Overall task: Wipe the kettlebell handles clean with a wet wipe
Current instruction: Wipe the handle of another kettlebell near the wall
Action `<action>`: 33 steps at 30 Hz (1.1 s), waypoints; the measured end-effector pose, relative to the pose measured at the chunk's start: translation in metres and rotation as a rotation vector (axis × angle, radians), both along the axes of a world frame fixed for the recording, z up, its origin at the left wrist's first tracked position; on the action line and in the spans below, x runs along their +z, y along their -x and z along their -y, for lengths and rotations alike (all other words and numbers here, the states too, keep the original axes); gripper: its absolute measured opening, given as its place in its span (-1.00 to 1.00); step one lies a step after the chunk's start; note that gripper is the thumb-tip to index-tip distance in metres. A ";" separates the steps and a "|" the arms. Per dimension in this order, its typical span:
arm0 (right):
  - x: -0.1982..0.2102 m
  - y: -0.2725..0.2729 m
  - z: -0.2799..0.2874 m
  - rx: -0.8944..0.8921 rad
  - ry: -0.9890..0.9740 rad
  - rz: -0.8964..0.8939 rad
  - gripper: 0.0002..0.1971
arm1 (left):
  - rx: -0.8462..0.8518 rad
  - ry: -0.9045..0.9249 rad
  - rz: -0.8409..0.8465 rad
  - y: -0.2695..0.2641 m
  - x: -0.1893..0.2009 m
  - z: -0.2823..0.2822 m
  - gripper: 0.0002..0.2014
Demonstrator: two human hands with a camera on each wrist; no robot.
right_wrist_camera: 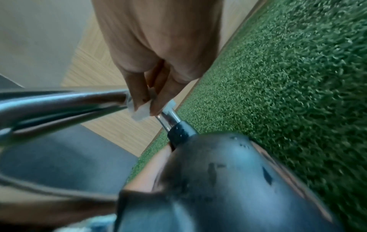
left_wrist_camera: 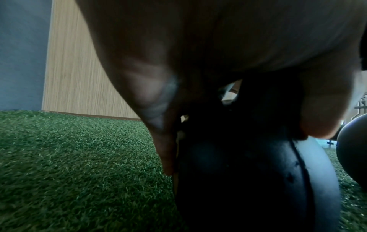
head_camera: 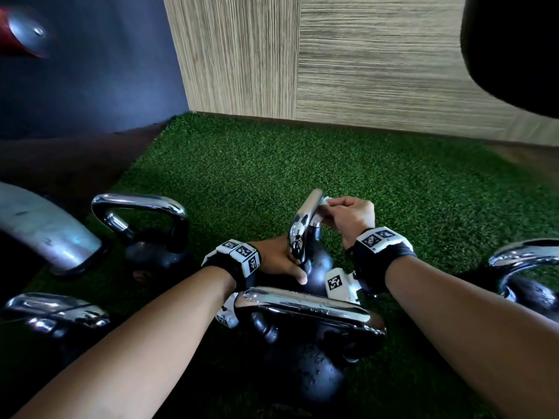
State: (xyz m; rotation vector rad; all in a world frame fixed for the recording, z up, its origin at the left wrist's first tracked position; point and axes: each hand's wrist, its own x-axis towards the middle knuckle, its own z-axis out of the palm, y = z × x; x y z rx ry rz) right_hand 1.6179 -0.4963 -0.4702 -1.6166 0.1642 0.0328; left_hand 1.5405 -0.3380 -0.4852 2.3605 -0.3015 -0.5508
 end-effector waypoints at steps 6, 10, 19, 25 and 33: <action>0.004 -0.009 -0.002 -0.039 0.299 0.122 -0.80 | 0.077 -0.050 0.021 0.006 -0.003 0.001 -0.72; 0.007 -0.008 -0.004 0.030 0.438 0.045 -0.78 | 0.117 -0.069 0.018 0.010 0.000 0.007 -0.65; 0.003 -0.004 -0.004 0.170 0.643 0.033 -0.79 | 0.111 -0.107 0.008 0.022 0.006 0.010 -0.70; 0.027 -0.005 0.013 0.340 0.743 -0.030 -0.75 | 0.072 -0.277 0.000 0.030 0.017 0.010 -0.59; 0.074 0.013 0.023 0.606 0.919 0.516 -0.61 | 0.202 -0.361 0.027 0.038 0.067 -0.001 -0.64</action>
